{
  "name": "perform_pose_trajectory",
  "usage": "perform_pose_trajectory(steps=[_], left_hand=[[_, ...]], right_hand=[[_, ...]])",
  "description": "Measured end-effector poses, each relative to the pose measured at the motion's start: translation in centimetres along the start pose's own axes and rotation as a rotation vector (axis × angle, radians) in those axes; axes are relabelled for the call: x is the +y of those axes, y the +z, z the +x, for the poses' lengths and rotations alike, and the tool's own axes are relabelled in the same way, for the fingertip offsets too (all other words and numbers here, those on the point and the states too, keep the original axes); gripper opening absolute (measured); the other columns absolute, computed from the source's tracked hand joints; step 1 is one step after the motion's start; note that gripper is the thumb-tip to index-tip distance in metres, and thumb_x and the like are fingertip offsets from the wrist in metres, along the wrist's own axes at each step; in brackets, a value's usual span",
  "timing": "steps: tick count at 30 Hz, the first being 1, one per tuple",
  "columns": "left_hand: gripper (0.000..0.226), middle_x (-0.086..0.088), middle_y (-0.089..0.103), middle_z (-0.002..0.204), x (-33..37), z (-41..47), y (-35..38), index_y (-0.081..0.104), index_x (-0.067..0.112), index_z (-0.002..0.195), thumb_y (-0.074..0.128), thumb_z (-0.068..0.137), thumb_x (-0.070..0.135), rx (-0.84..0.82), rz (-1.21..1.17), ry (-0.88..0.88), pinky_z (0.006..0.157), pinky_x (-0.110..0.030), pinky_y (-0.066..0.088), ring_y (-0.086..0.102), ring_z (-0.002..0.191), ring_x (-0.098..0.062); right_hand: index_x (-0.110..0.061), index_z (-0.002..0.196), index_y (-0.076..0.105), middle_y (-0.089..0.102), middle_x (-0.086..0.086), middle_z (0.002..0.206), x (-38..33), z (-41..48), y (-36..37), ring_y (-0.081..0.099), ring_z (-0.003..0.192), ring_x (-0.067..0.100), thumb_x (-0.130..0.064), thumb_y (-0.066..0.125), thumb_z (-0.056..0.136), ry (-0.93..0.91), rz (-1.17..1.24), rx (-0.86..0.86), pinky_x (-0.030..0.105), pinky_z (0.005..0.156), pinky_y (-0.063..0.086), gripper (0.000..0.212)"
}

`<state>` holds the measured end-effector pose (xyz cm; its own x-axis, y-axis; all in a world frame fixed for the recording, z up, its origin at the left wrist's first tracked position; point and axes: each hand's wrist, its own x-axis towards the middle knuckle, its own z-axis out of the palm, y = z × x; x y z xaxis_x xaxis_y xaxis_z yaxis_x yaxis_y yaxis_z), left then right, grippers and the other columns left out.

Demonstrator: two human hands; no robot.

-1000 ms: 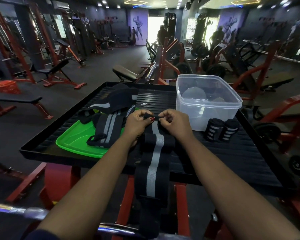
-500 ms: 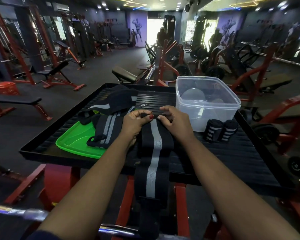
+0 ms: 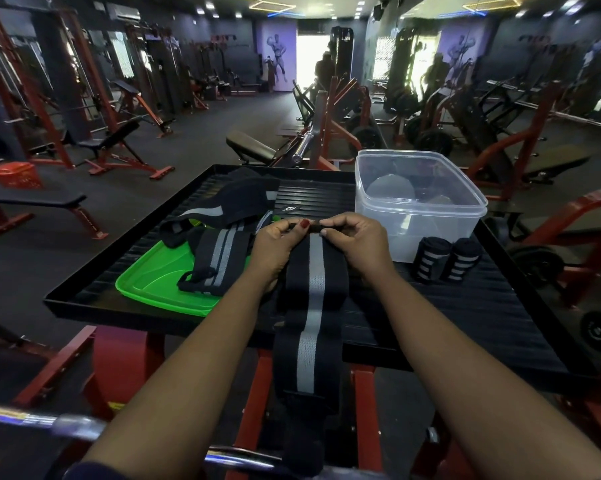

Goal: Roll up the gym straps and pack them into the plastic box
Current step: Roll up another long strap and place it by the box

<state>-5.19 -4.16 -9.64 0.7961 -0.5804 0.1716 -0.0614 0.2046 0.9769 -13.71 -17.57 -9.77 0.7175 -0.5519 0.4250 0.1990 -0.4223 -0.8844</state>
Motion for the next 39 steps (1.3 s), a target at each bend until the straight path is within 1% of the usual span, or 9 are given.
perform_pose_trajectory(steps=[3, 7, 10, 15, 21, 27, 32, 35, 39], left_hand=[[0.012, -0.011, 0.072, 0.092, -0.03, 0.07, 0.02, 0.069, 0.006, 0.098, 0.062, 0.09, 0.012, -0.015, -0.033, -0.058, 0.078, -0.027, 0.057, 0.068, 0.082, -0.016], [0.01, -0.007, 0.073, 0.088, 0.04, 0.21, -0.02, 0.068, 0.007, 0.094, 0.063, 0.087, 0.003, -0.014, -0.058, -0.062, 0.076, -0.026, 0.057, 0.069, 0.08, -0.014], [0.012, -0.009, 0.072, 0.088, 0.11, 0.15, -0.07, 0.068, 0.007, 0.094, 0.064, 0.086, 0.0, -0.035, -0.071, -0.059, 0.077, -0.027, 0.057, 0.069, 0.08, -0.016], [0.019, -0.006, 0.069, 0.084, -0.04, -0.08, 0.25, 0.065, -0.004, 0.105, 0.063, 0.085, -0.004, -0.026, 0.098, 0.024, 0.067, -0.014, 0.052, 0.066, 0.072, -0.005], [0.015, -0.003, 0.071, 0.082, -0.42, 0.19, -0.08, 0.069, 0.004, 0.099, 0.069, 0.085, 0.009, -0.017, 0.193, 0.071, 0.076, -0.022, 0.053, 0.065, 0.077, -0.01], [0.012, -0.005, 0.072, 0.092, -0.13, 0.11, -0.12, 0.07, 0.007, 0.092, 0.071, 0.08, 0.004, -0.011, 0.142, 0.112, 0.078, -0.017, 0.052, 0.068, 0.085, -0.01], [0.012, -0.006, 0.073, 0.095, -0.72, 0.4, -0.26, 0.071, 0.006, 0.098, 0.065, 0.088, 0.01, -0.004, 0.111, 0.075, 0.089, -0.027, 0.053, 0.068, 0.091, -0.014], [0.01, -0.003, 0.073, 0.09, -0.63, 0.49, -0.32, 0.071, 0.006, 0.095, 0.066, 0.086, 0.005, 0.01, 0.092, 0.074, 0.086, -0.023, 0.053, 0.068, 0.086, -0.009], [0.011, -0.002, 0.072, 0.088, -0.42, 0.31, -0.32, 0.07, 0.002, 0.093, 0.068, 0.082, 0.0, 0.024, 0.09, 0.097, 0.079, -0.017, 0.052, 0.068, 0.084, -0.005]], right_hand=[[-0.017, 0.085, 0.076, 0.075, -0.003, 0.09, 0.22, -0.04, 0.05, 0.07, 0.086, 0.007, -0.004, 0.078, 0.077, -0.017, -0.006, -0.013, 0.022, 0.086, 0.054, 0.015], [-0.008, 0.087, 0.077, 0.076, 0.003, 0.089, 0.07, -0.16, -0.14, 0.071, 0.086, 0.011, -0.008, 0.08, 0.076, 0.006, 0.075, -0.039, 0.023, 0.084, 0.055, 0.011], [-0.017, 0.089, 0.077, 0.077, 0.003, 0.09, 0.19, -0.15, -0.09, 0.072, 0.088, 0.014, -0.011, 0.079, 0.078, 0.074, 0.131, -0.051, 0.029, 0.087, 0.056, 0.013], [-0.019, 0.082, 0.077, 0.076, 0.004, 0.086, 0.5, -0.12, 0.01, 0.07, 0.083, 0.014, -0.008, 0.08, 0.077, 0.117, 0.098, -0.062, 0.031, 0.085, 0.057, 0.013], [-0.022, 0.081, 0.075, 0.076, 0.001, 0.088, 0.48, -0.24, 0.12, 0.07, 0.086, 0.015, -0.011, 0.081, 0.075, 0.059, 0.044, -0.049, 0.031, 0.082, 0.057, 0.014], [-0.016, 0.088, 0.077, 0.076, -0.001, 0.088, 0.25, -0.32, 0.17, 0.071, 0.085, 0.009, -0.014, 0.081, 0.077, 0.066, 0.062, -0.062, 0.026, 0.084, 0.056, 0.012], [-0.019, 0.081, 0.076, 0.076, 0.004, 0.089, 0.57, -0.28, 0.05, 0.071, 0.089, 0.019, -0.01, 0.083, 0.073, 0.043, 0.082, -0.043, 0.034, 0.088, 0.056, 0.014], [-0.024, 0.078, 0.075, 0.076, 0.005, 0.091, 0.66, -0.35, 0.15, 0.071, 0.092, 0.022, -0.009, 0.082, 0.074, 0.028, 0.07, -0.066, 0.04, 0.091, 0.056, 0.017], [-0.028, 0.081, 0.076, 0.076, -0.003, 0.088, 0.37, -0.48, 0.26, 0.071, 0.089, 0.012, -0.022, 0.08, 0.078, 0.052, 0.075, -0.062, 0.035, 0.09, 0.056, 0.007]])
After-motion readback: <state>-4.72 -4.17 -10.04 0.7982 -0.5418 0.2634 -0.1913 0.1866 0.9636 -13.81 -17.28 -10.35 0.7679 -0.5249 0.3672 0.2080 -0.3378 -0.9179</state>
